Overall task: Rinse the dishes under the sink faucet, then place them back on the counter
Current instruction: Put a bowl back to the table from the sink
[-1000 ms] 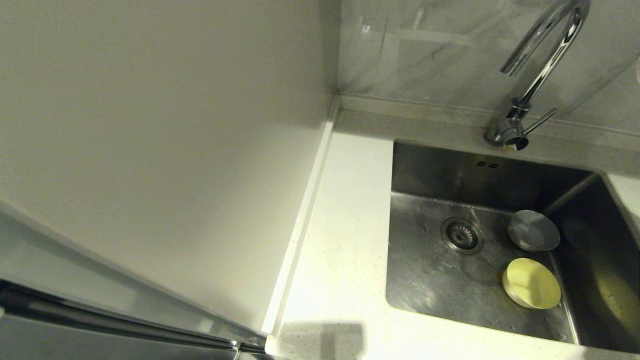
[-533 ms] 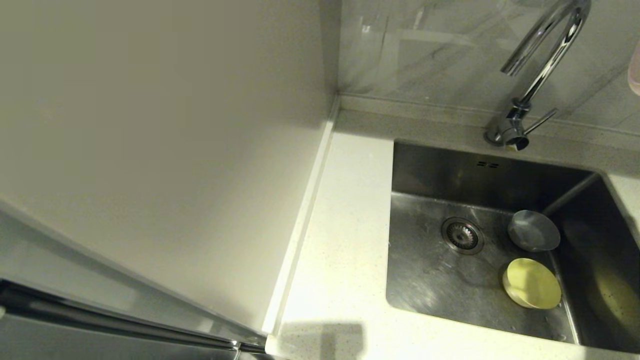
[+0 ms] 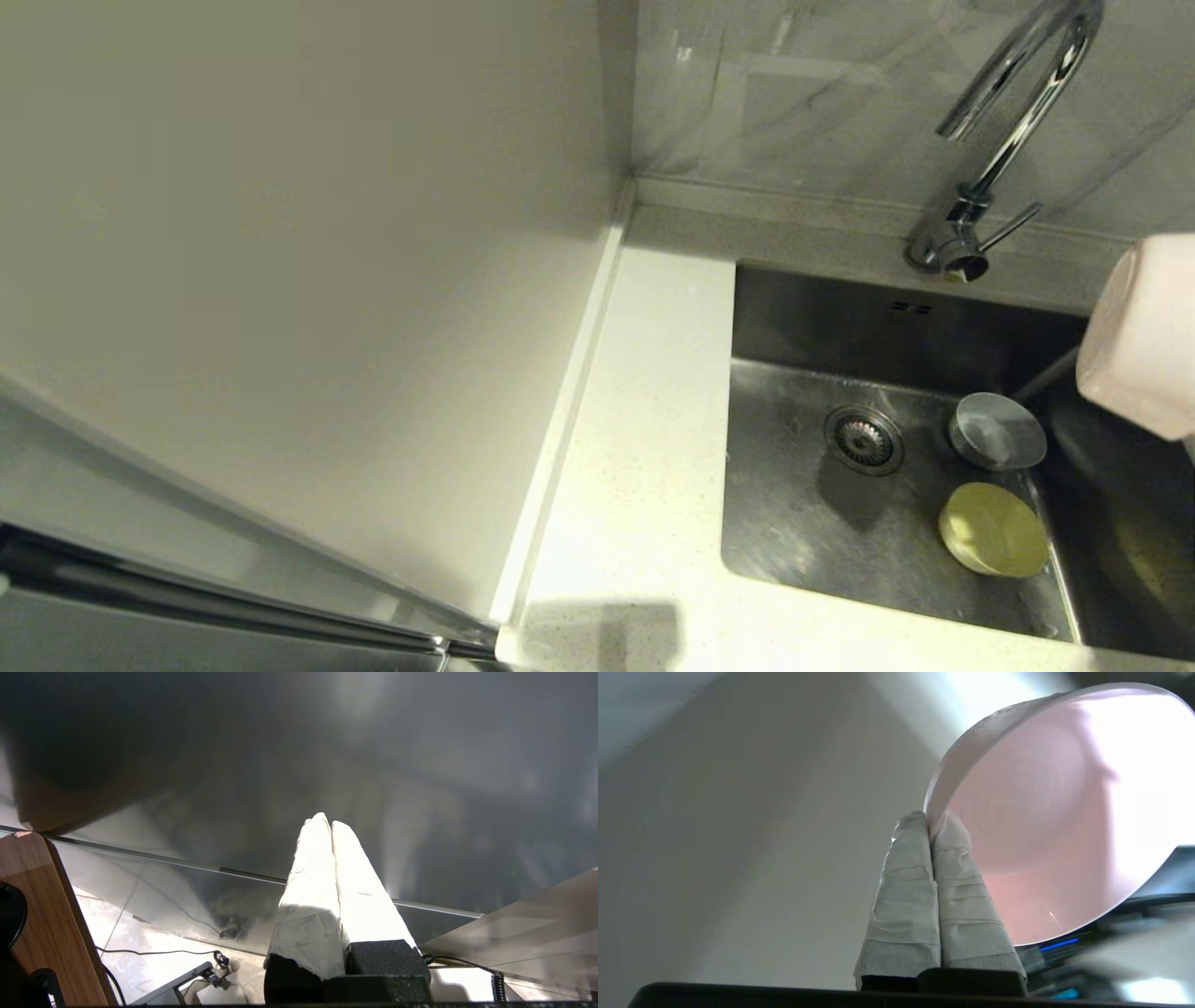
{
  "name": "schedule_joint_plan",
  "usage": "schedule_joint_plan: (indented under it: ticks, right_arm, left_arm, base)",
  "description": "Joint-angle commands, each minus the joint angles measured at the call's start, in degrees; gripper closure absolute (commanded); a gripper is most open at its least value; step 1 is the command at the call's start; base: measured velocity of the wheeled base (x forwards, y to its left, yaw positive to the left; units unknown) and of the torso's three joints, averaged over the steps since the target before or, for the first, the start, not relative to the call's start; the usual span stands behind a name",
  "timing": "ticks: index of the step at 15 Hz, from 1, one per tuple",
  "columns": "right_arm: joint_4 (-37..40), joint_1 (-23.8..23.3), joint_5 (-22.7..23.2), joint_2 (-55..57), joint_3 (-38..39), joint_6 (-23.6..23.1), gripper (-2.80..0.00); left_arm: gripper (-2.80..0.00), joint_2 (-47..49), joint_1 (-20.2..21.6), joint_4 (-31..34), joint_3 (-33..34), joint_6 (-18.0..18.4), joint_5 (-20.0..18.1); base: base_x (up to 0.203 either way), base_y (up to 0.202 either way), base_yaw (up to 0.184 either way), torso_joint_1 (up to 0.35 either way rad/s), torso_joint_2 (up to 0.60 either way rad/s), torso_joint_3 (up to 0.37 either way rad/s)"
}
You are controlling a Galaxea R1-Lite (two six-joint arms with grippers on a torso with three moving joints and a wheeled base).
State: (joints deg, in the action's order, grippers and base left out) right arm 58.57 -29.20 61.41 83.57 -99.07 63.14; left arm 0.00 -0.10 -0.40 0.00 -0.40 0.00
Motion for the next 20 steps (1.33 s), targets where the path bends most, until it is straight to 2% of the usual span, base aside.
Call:
schedule_joint_plan:
  ticks: [1, 2, 3, 5, 6, 7, 8, 9, 11, 13, 15, 20]
  right_arm:
    - [9.59, 0.22, -18.01, -0.15, 2.92, -39.03, 0.00]
    - [8.39, -0.84, -23.59, -0.38, 3.58, -52.17, 0.00]
    - [2.55, -1.60, -27.63, -0.53, 4.34, -61.50, 0.00]
    - [-19.29, -2.38, -31.35, -0.02, 7.95, -70.06, 0.00]
    - [-28.27, -2.70, -33.56, 1.47, 10.76, -76.96, 0.00]
    - [-31.97, -2.94, -38.02, 3.51, 12.07, -81.54, 0.00]
    - [-34.52, -3.10, -44.58, 5.50, 12.66, -83.36, 0.00]
    - [-36.44, -3.18, -48.29, 7.43, 12.94, -84.14, 0.00]
    - [-38.11, -3.27, -50.31, 10.66, 12.90, -84.75, 0.00]
    - [-43.52, -3.41, -54.92, 14.73, 13.12, -85.47, 0.00]
    - [-47.72, -4.82, -57.11, 17.51, 14.10, -88.12, 0.00]
    - [-48.03, -6.36, -57.63, 23.89, 13.85, -88.12, 0.00]
  left_arm:
    - [0.00, 0.00, 0.01, -0.04, 0.18, -0.04, 0.09]
    - [0.00, 0.00, 0.01, -0.04, 0.18, -0.04, 0.00]
    - [0.00, 0.00, 0.01, -0.04, 0.18, -0.04, 0.00]
    - [0.00, 0.00, 0.01, -0.04, 0.17, -0.04, 0.00]
    - [0.00, 0.00, 0.01, -0.04, 0.18, -0.04, 0.00]
    - [0.00, 0.00, 0.01, -0.04, 0.18, -0.04, 0.00]
    - [0.00, 0.00, 0.01, -0.04, 0.18, -0.04, 0.00]
    - [0.00, 0.00, 0.01, -0.04, 0.18, -0.04, 0.00]
    - [0.00, 0.00, 0.01, -0.04, 0.18, -0.04, 0.00]
    - [0.00, 0.00, 0.01, -0.04, 0.18, -0.04, 0.00]
    - [0.00, 0.00, 0.01, -0.04, 0.09, -0.04, 0.00]
    - [0.00, 0.00, 0.01, -0.04, 0.18, -0.04, 0.00]
  base:
    - [0.000, 0.000, 0.000, 0.000, 0.00, 0.000]
    - [0.000, 0.000, 0.000, 0.000, 0.00, 0.000]
    - [0.000, 0.000, 0.000, 0.000, 0.00, 0.000]
    - [0.000, 0.000, 0.000, 0.000, 0.00, 0.000]
    - [0.000, 0.000, 0.000, 0.000, 0.00, 0.000]
    - [0.000, 0.000, 0.000, 0.000, 0.00, 0.000]
    - [0.000, 0.000, 0.000, 0.000, 0.00, 0.000]
    - [0.000, 0.000, 0.000, 0.000, 0.00, 0.000]
    - [0.000, 0.000, 0.000, 0.000, 0.00, 0.000]
    - [0.000, 0.000, 0.000, 0.000, 0.00, 0.000]
    - [0.000, 0.000, 0.000, 0.000, 0.00, 0.000]
    - [0.000, 0.000, 0.000, 0.000, 0.00, 0.000]
